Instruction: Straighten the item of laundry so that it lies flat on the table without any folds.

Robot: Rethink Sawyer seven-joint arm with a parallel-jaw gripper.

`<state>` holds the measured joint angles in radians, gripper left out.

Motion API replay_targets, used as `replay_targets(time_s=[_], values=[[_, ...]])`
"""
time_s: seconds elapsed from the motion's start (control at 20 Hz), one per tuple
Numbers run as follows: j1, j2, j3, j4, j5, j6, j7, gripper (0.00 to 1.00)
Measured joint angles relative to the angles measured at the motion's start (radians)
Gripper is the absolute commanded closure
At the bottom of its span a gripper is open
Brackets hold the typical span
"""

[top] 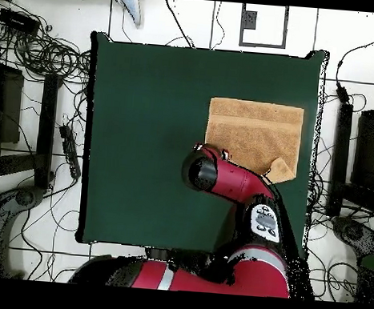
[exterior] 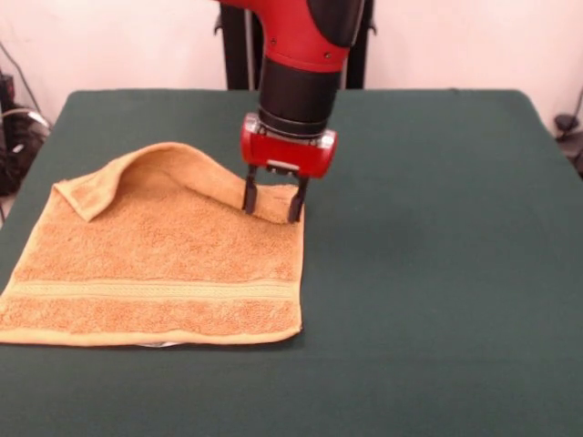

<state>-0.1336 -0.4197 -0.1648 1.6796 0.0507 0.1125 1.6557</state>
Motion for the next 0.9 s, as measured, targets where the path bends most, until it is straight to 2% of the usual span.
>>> replay_targets(time_s=[0.6,0.9], values=[[-0.055,0.0,0.009,0.0,0.001,0.0,0.0,0.0],[-0.133,-0.005,0.047,0.002,0.001,0.0,0.0,0.0]])
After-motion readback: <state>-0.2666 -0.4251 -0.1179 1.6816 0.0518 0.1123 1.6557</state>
